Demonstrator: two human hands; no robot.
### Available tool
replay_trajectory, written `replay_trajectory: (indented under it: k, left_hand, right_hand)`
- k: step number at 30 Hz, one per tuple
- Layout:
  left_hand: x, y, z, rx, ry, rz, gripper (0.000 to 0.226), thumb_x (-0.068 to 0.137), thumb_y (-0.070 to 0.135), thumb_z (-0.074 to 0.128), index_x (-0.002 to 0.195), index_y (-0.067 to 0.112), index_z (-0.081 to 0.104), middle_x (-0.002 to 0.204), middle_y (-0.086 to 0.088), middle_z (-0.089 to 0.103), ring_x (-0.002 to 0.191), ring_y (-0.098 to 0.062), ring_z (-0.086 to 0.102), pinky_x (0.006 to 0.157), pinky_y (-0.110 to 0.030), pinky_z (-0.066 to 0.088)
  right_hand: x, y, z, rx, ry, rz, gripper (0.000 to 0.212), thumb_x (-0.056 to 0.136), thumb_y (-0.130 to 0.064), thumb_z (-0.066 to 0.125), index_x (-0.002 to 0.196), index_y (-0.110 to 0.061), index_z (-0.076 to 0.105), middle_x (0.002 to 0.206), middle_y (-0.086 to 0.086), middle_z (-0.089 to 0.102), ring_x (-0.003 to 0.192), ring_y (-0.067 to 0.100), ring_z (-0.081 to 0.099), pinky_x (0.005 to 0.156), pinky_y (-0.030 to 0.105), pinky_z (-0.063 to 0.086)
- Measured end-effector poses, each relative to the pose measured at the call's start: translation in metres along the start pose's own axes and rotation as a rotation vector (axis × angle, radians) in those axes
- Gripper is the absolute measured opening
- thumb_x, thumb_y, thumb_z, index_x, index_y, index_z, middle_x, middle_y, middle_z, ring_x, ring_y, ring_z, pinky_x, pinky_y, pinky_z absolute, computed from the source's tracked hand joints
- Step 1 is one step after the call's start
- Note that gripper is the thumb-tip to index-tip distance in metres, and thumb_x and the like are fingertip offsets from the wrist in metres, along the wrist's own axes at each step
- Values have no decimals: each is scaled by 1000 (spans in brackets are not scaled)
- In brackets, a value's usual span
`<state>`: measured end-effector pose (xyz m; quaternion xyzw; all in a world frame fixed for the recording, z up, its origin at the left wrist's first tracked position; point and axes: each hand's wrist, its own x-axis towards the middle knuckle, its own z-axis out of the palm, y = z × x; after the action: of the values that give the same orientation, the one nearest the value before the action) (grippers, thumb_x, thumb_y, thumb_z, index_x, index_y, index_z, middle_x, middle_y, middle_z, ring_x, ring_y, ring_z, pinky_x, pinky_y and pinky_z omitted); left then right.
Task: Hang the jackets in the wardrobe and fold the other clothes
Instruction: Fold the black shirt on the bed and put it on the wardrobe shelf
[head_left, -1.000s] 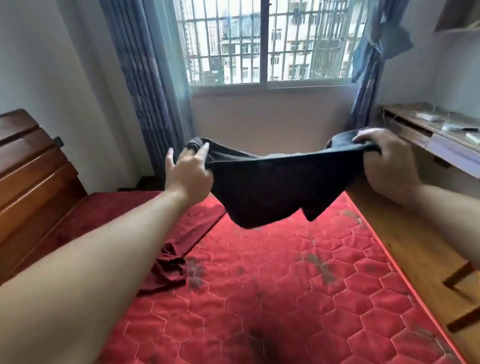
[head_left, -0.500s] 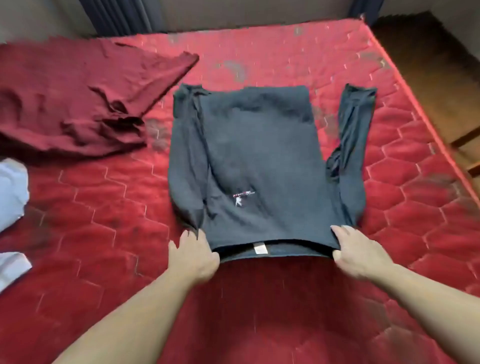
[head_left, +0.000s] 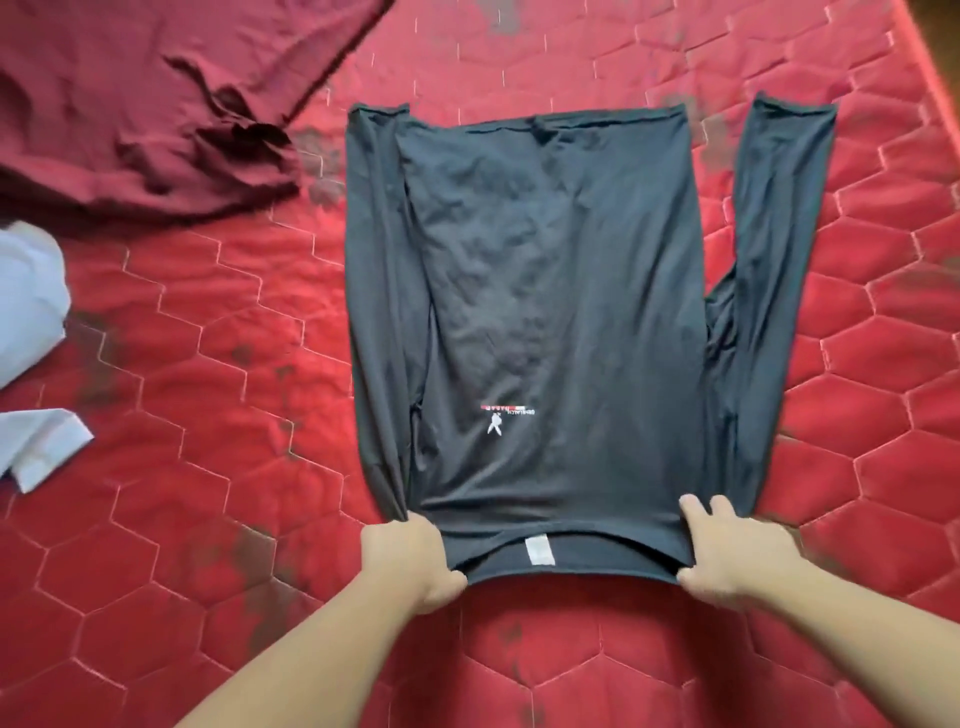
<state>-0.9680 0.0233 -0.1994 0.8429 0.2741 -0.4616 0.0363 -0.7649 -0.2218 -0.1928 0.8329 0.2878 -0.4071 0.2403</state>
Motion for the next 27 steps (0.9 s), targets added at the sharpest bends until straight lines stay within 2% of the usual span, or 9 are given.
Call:
replay_trajectory:
  k: [3,4,6,8,10,12,16,21,27]
  left_hand:
    - [7,5,-28,22,-76,47,91,64,88,35,115,19,65,119,-2,66,112,-26,61,86,-34,46]
    - [13,7,-36,12,-16,53,89,67,87,35,115,18,65,119,-4,65,112,-26,61,87,-35,46]
    - [28,11,-48,-7,288,104,60,82,67,42,113,19,63,118,-6,65,109,-28,60,85,-35,45]
    - [41,17,-43,-41,525,209,44,90,49,45,127,25,52,130,-5,54,120,-27,50,92,-40,40]
    - [52,19,-24,-114,476,264,70,90,56,49,149,35,19,155,-4,22,143,-30,20,108,-51,27]
    - [58,17,-2,-220,362,196,92,84,70,47,151,41,-10,162,3,-13,148,-30,-11,113,-62,13]
    - [52,12,24,-249,305,114,109,73,85,42,147,40,-24,157,4,-31,145,-30,-25,109,-70,11]
    - [40,25,1,-291,263,130,109,71,86,43,146,43,-22,159,2,-26,146,-34,-19,109,-69,10]
    - [41,87,-58,-242,388,401,79,90,49,51,152,38,4,162,-1,4,148,-27,1,116,-49,15]
  right_hand:
    - [7,-9,-28,-52,-147,-30,79,62,-81,46,119,-27,57,124,-2,61,112,21,61,83,31,47]
    - [12,-15,-36,-30,-68,-53,81,61,-85,43,111,-25,62,118,-3,65,108,22,63,78,30,46]
    - [24,-28,-46,-6,306,-128,65,75,-78,40,103,-24,61,112,-2,65,103,25,64,75,32,48]
    - [37,-45,-42,0,562,-238,50,89,-63,40,121,-26,51,130,2,51,117,26,54,82,37,50]
    - [46,-56,-28,25,500,-256,66,90,-63,39,147,-33,25,157,6,19,141,29,25,97,44,43]
    - [50,-58,-6,54,396,-174,82,87,-71,34,152,-37,-2,162,2,-8,148,30,0,106,53,32]
    - [39,-57,21,63,345,-124,93,82,-80,28,148,-37,-21,160,0,-23,147,33,-14,106,61,30]
    - [28,-44,-8,271,382,-106,84,87,-69,42,154,-33,6,163,2,-2,148,24,4,110,49,33]
    - [46,33,-33,710,601,301,68,83,-35,67,143,-19,37,144,11,35,130,36,35,100,50,38]
